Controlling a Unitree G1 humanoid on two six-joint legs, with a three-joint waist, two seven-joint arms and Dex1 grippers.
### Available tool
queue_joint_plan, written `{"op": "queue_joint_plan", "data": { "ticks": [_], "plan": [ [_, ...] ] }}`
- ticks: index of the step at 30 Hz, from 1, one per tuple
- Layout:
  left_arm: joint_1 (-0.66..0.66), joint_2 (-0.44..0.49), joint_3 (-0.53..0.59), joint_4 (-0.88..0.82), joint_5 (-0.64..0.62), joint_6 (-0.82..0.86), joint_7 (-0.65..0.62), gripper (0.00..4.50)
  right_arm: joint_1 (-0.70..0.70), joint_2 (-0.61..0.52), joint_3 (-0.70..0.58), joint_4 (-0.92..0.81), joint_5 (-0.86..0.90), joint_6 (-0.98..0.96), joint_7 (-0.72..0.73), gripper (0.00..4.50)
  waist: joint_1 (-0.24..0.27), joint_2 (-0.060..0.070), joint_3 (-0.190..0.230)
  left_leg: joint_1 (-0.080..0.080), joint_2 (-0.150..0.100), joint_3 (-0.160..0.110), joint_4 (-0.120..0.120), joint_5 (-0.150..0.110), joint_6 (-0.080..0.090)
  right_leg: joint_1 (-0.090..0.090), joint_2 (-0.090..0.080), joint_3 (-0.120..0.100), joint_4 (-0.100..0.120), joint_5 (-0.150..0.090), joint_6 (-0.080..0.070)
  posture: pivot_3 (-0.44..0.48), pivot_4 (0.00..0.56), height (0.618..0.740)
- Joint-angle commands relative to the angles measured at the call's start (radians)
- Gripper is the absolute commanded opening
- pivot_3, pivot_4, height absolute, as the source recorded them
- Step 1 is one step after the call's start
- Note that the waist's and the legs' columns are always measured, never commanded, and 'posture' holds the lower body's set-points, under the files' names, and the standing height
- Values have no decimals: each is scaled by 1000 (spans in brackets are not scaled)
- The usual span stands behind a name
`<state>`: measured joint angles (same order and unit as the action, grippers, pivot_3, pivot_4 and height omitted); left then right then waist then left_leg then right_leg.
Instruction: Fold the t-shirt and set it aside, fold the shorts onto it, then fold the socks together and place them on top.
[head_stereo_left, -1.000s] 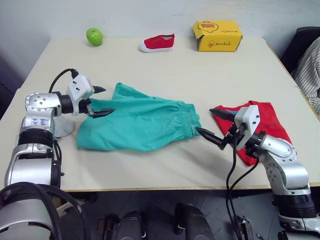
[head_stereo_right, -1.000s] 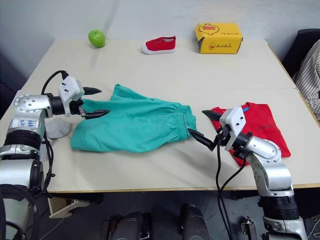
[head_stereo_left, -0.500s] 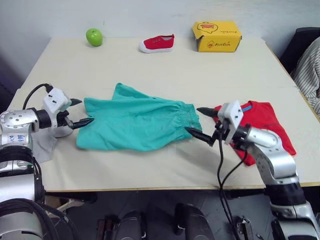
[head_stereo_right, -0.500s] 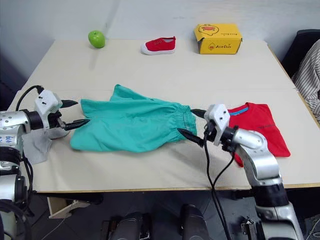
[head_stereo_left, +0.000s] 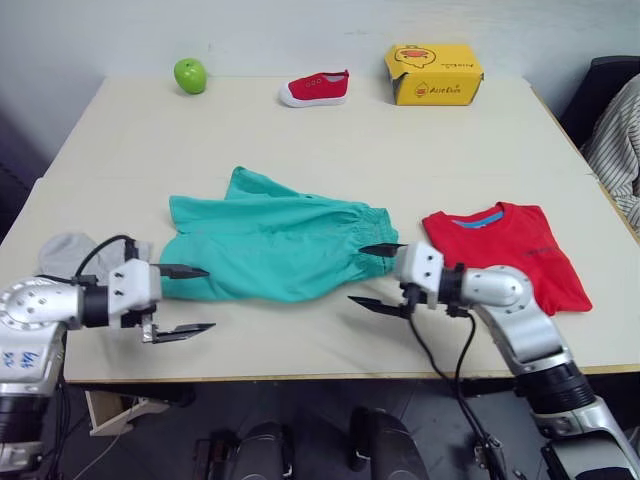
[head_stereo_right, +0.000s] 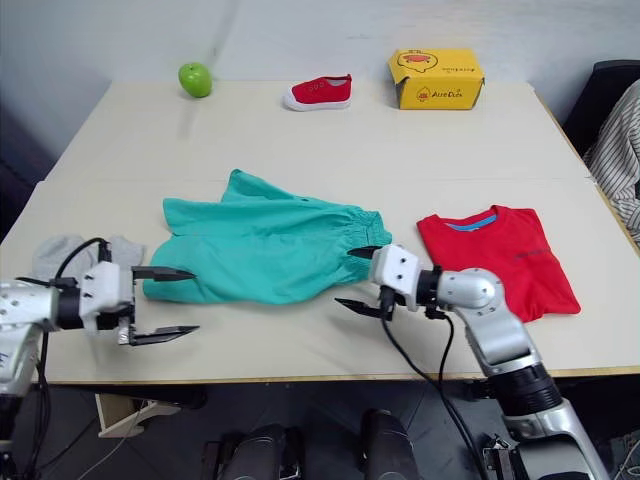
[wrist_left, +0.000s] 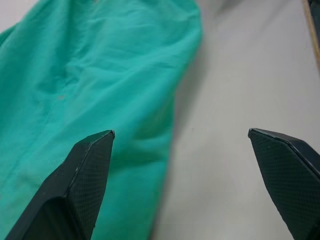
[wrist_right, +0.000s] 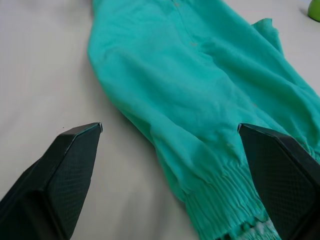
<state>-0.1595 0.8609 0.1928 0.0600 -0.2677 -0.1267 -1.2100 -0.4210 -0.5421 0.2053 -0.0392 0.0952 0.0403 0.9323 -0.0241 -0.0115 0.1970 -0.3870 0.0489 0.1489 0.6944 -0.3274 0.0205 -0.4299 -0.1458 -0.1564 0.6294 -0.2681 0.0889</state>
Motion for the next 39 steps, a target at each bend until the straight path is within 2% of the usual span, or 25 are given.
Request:
{"op": "queue_joint_plan", "data": {
  "ticks": [1,6,12,16,20,23,27,30,33,39],
  "plan": [
    [-49,-49,-35,39,124,-103,147,4500,-10,10,21,41,-113,-61,-99,4445,1,0,0,0,0,0,0,0,0,0,-1,0,0,0,0,0,150,740],
    [-205,-125,-167,225,311,-251,283,4500,-48,21,39,143,-216,-121,-191,4445,0,0,-1,0,-2,1,0,0,1,1,-1,-1,0,0,0,0,150,740],
    [-430,-190,-287,531,476,-370,440,4500,-82,28,34,209,-244,-146,-236,2639,5,1,-3,1,-2,1,1,1,2,3,-1,-2,0,0,0,0,150,740],
    [-578,-218,-344,731,541,-429,524,3604,-95,28,36,235,-248,-168,-234,1364,11,1,-4,1,-3,1,3,2,3,4,-1,-2,1,2,1,0,150,740],
    [-660,-246,-386,886,514,-489,422,2329,-117,13,39,286,-241,-225,-203,22,6,1,-4,1,-3,1,3,2,3,3,-1,-2,1,2,1,0,150,740],
    [-657,-247,-384,914,462,-499,307,1270,-139,5,37,333,-238,-277,-186,0,3,1,-4,0,-3,3,3,2,3,3,-1,-2,1,2,1,0,150,740],
    [-604,-237,-349,865,372,-474,210,69,-171,1,35,402,-226,-346,-152,0,-6,1,-4,0,-3,3,2,2,3,3,-1,-2,0,2,1,0,150,740],
    [-507,-205,-321,703,291,-428,149,23,-197,-2,28,454,-212,-406,-128,0,-9,1,-4,1,-2,2,0,2,3,3,-1,-2,-1,2,1,0,150,740],
    [-364,-150,-291,435,203,-320,106,23,-212,-11,26,498,-173,-490,-69,0,-15,1,-4,1,-2,1,-2,2,3,2,-1,-1,-2,2,1,0,150,740],
    [-45,-51,-201,-66,114,-98,153,23,-162,-41,23,476,-47,-596,97,0,-17,2,-3,1,0,1,-2,2,3,2,-2,0,-2,2,1,0,150,740]
  ]
}}
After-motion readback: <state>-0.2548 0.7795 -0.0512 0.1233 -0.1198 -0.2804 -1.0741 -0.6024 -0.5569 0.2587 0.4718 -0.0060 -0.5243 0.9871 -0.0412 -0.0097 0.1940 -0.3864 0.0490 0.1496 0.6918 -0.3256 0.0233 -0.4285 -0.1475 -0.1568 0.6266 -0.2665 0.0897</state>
